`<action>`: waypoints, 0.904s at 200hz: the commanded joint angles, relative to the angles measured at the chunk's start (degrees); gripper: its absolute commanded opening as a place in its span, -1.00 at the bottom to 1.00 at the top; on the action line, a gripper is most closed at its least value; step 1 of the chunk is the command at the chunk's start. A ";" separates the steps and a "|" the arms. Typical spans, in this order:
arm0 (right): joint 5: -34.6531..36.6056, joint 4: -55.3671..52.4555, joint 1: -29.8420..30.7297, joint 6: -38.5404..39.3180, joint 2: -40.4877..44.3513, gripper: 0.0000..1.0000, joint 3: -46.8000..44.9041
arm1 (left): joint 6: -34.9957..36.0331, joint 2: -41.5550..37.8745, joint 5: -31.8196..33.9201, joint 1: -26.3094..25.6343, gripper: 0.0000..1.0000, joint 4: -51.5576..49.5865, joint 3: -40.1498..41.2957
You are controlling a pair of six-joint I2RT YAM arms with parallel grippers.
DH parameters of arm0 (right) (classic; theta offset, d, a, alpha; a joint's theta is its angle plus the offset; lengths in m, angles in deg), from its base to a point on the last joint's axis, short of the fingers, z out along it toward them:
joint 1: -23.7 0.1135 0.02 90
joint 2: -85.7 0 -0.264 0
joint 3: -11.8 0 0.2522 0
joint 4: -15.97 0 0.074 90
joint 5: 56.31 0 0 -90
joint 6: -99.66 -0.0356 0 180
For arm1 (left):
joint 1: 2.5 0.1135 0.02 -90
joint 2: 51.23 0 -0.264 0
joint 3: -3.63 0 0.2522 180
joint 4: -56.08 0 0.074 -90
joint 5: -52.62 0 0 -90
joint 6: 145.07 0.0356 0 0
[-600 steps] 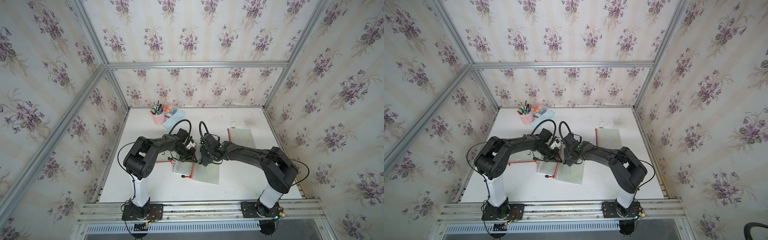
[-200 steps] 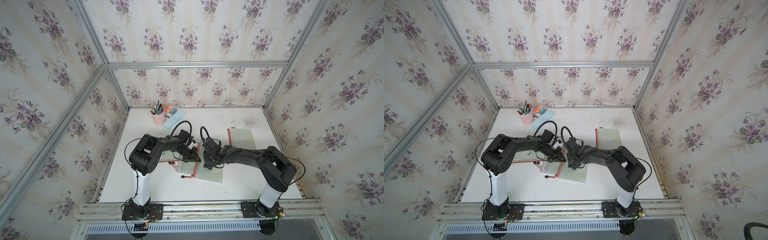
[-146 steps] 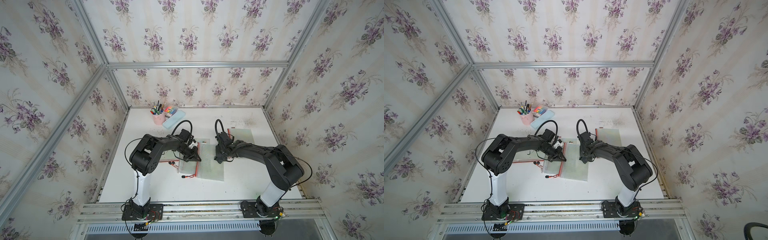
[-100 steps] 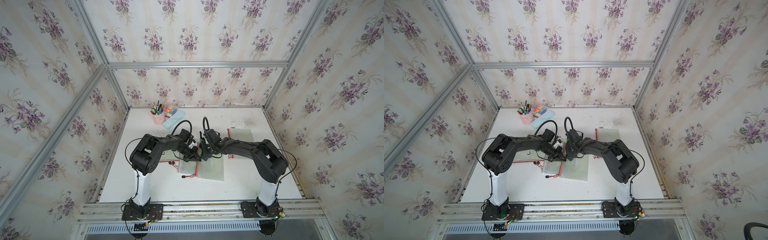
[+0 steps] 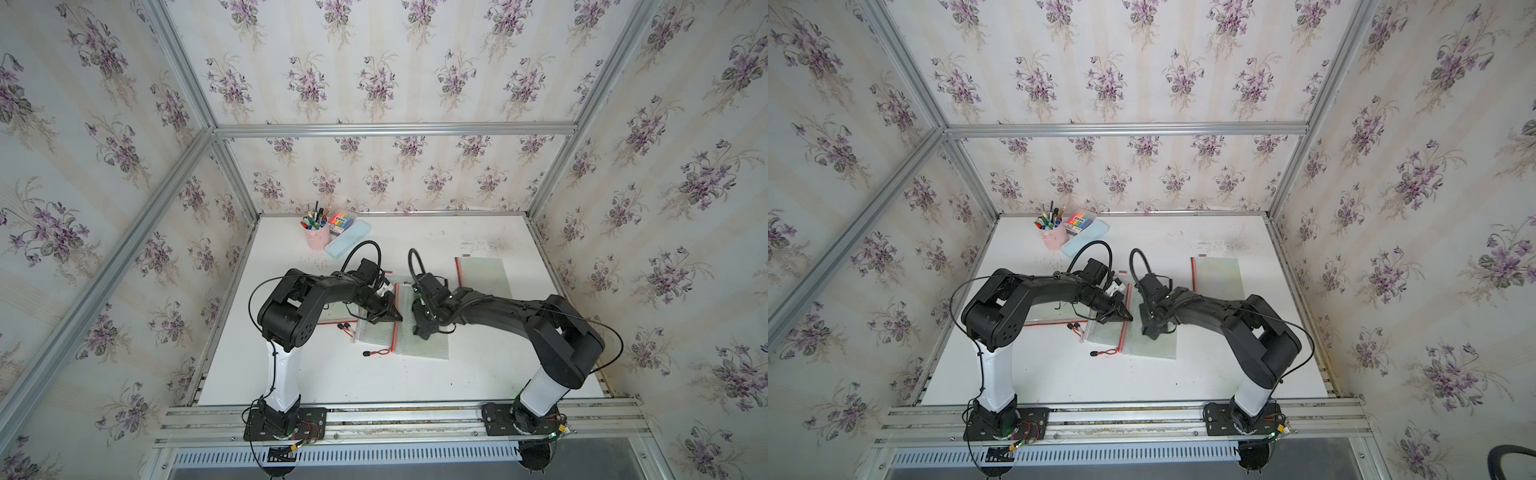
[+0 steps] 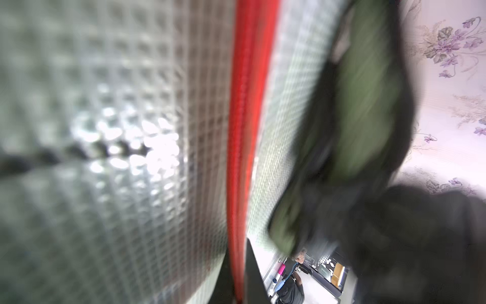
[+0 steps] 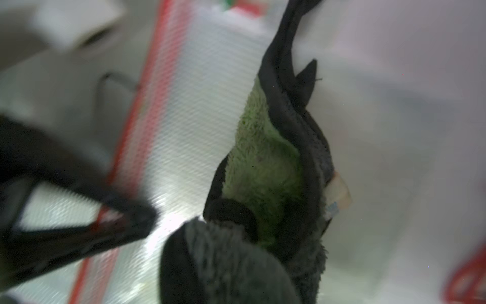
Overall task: Wipe the document bag
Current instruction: Wipe the dirt from the document bag.
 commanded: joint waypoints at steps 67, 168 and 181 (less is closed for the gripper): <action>-2.26 3.28 3.77 -8.85 8.17 -0.68 -7.21 | 2.96 -0.03 5.76 -0.08 -1.00 -5.25 -0.64; 0.91 -5.16 -11.14 -5.60 15.85 -0.68 -13.23 | 8.71 -3.36 9.24 0.00 -1.00 -13.39 -2.40; 2.39 -5.91 -11.25 -4.86 19.40 -0.68 -8.49 | 9.76 -6.54 10.59 -0.24 -1.00 -17.11 -3.95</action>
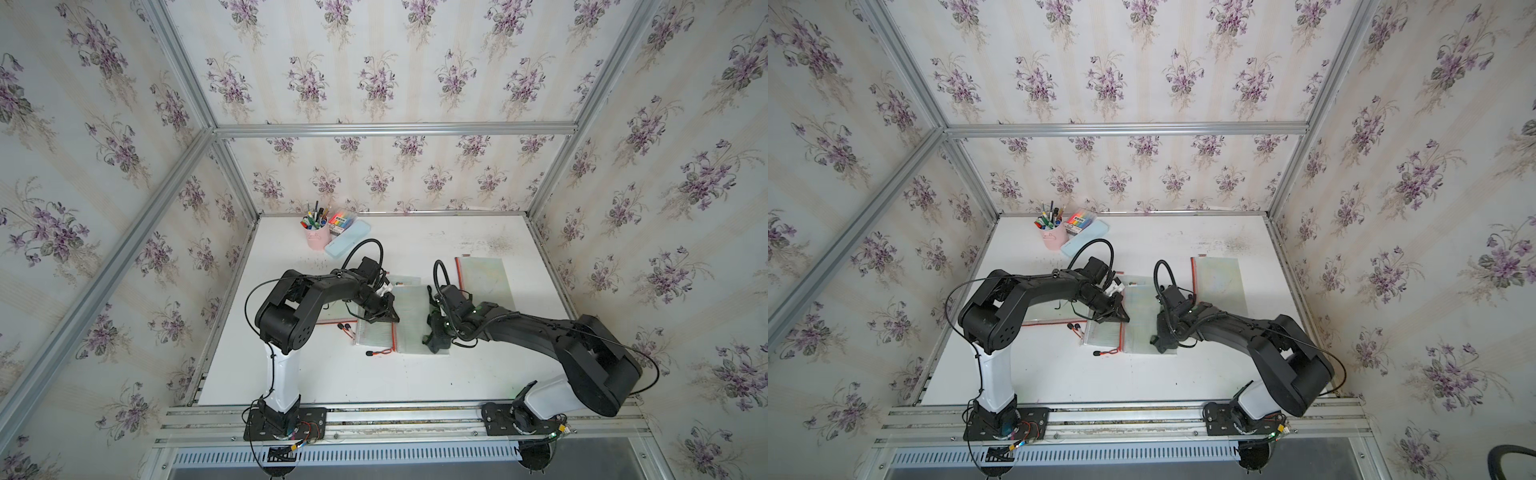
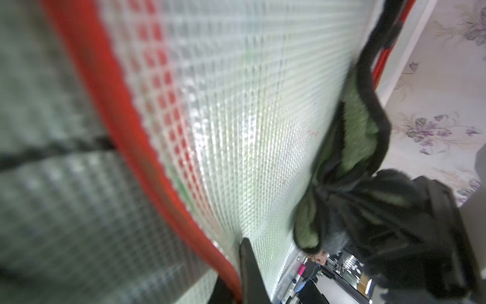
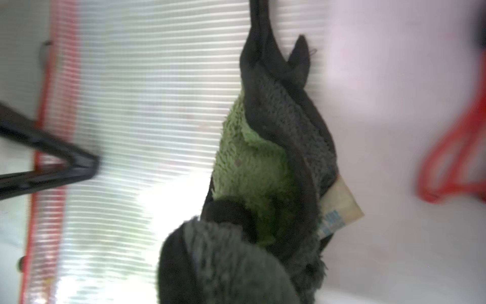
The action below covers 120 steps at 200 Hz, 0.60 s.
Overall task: Wipe the document bag
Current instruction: Wipe the dirt from the document bag, then pick up the document bag.
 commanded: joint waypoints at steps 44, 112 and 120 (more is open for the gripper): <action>7.83 -7.94 -11.67 7.39 13.19 -0.68 13.47 | 6.15 -11.43 7.58 -5.52 -1.00 -21.31 -18.83; 7.66 -12.06 -36.40 18.86 20.41 -0.68 22.45 | -2.63 8.87 -1.01 -16.07 -1.00 -15.32 -51.11; 7.67 -12.58 -37.20 19.51 20.55 -0.67 23.29 | -3.78 12.07 -2.17 -16.73 -1.00 -14.16 -56.17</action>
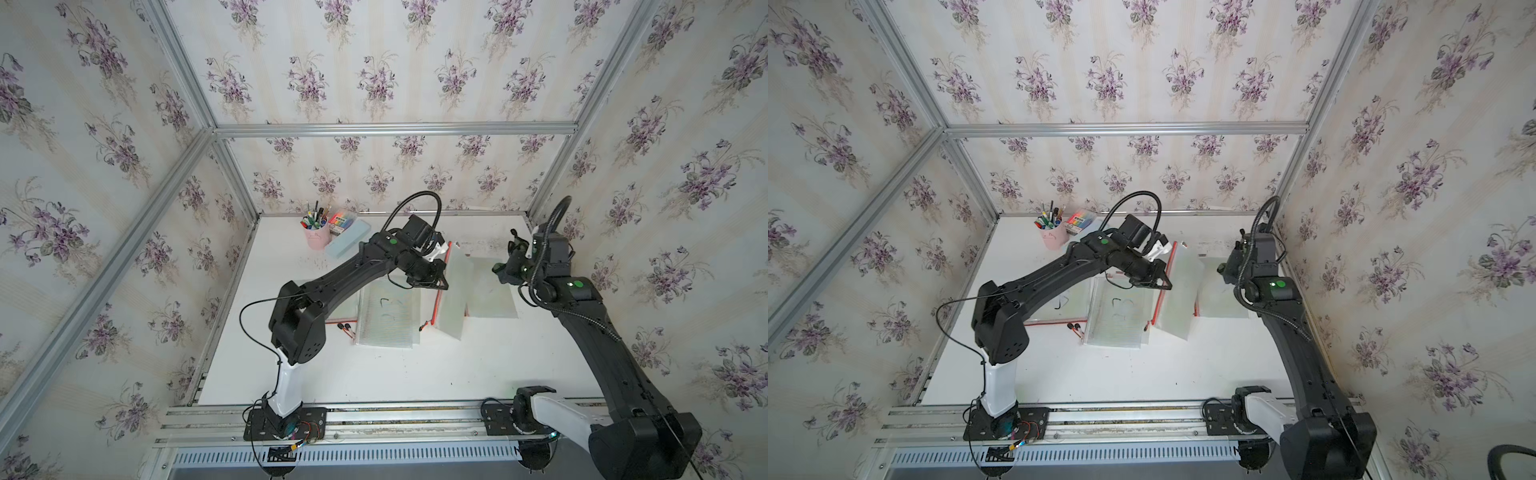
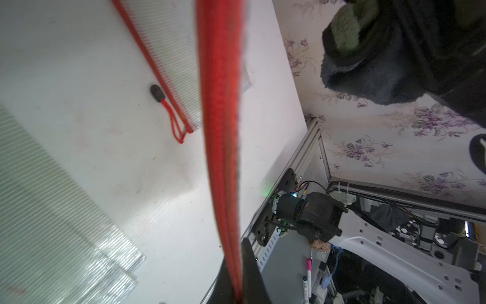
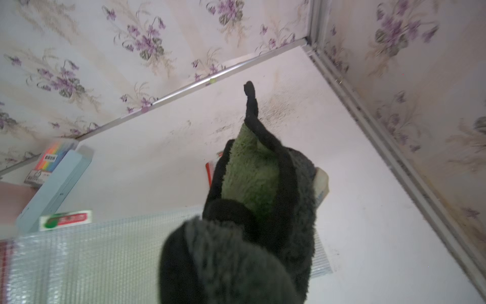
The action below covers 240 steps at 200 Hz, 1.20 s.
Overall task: Wipe the document bag
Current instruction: Pick up the document bag, then place the document bag.
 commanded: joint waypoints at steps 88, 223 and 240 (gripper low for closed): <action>-4.17 -5.77 -3.05 3.51 0.82 -0.67 4.39 | -29.28 28.91 2.15 -0.87 -1.00 29.08 -19.20; -7.22 -4.98 -2.96 3.09 1.42 -0.63 -1.72 | -3.70 21.09 29.51 -0.65 1.00 -10.09 -20.70; -6.97 -4.05 -1.58 3.76 -0.23 -0.63 -0.40 | -0.14 15.65 34.12 -0.39 1.00 -12.97 -15.18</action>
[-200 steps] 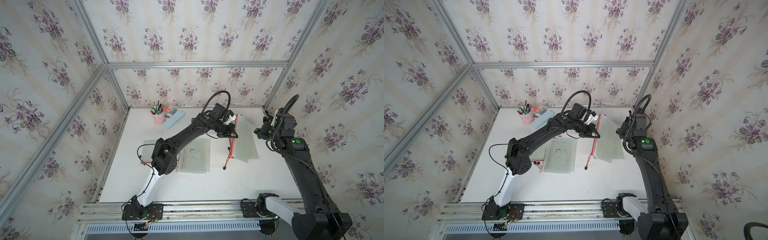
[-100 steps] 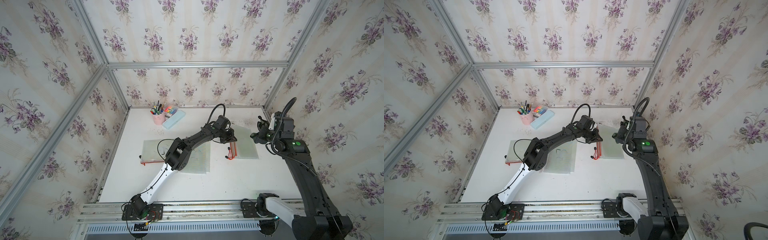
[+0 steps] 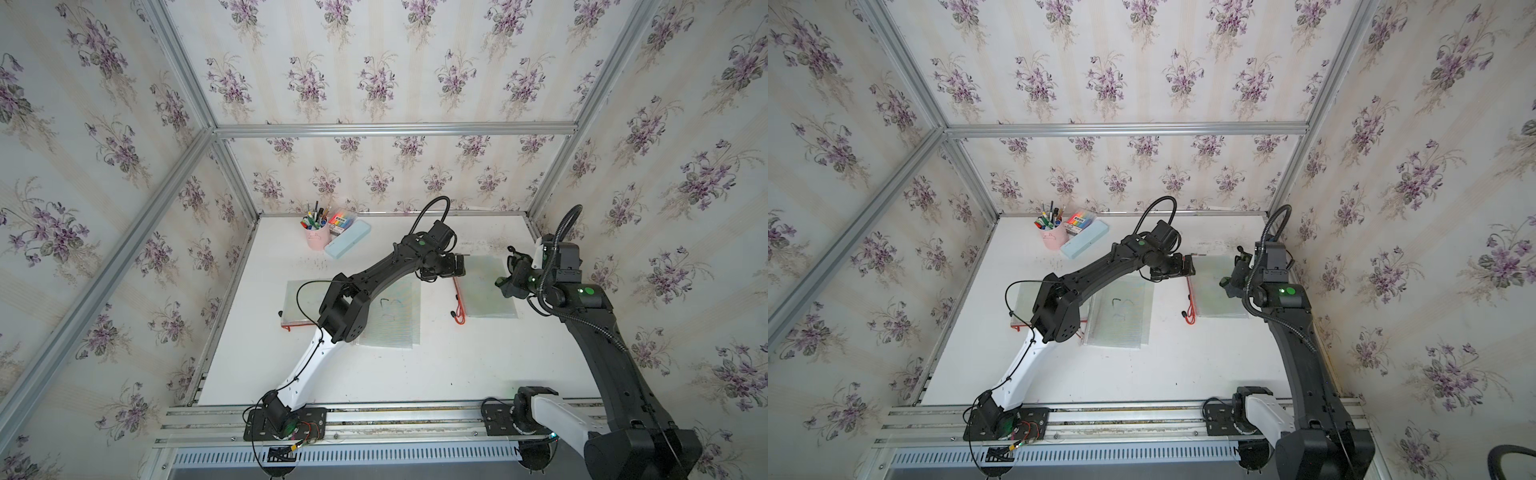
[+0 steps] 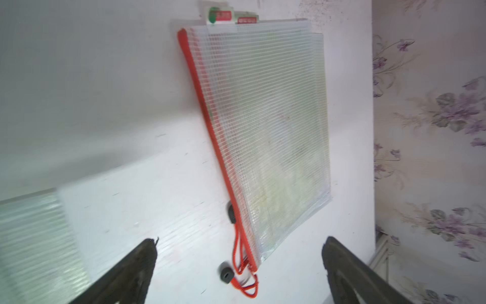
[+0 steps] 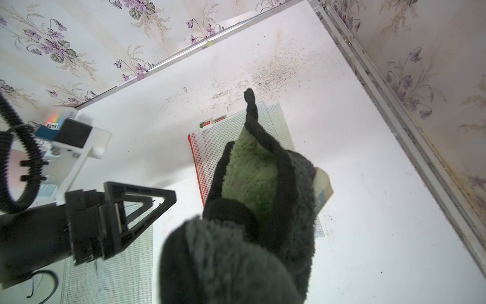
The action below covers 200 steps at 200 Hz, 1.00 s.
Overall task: Wipe the document bag
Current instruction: Place the document bag, then move the document bag to the center of the board.
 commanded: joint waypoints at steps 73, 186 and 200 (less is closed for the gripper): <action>6.61 14.40 35.21 -5.14 -23.34 -0.63 5.14 | 14.85 -37.29 10.57 13.56 1.00 -0.85 49.81; 0.08 21.75 46.76 -7.86 -47.06 -0.65 6.30 | 15.36 -32.52 -7.78 22.39 0.57 15.99 61.82; -0.83 22.22 46.77 -8.40 -48.20 -0.65 6.37 | 15.38 -30.85 -8.15 22.41 0.54 16.18 61.12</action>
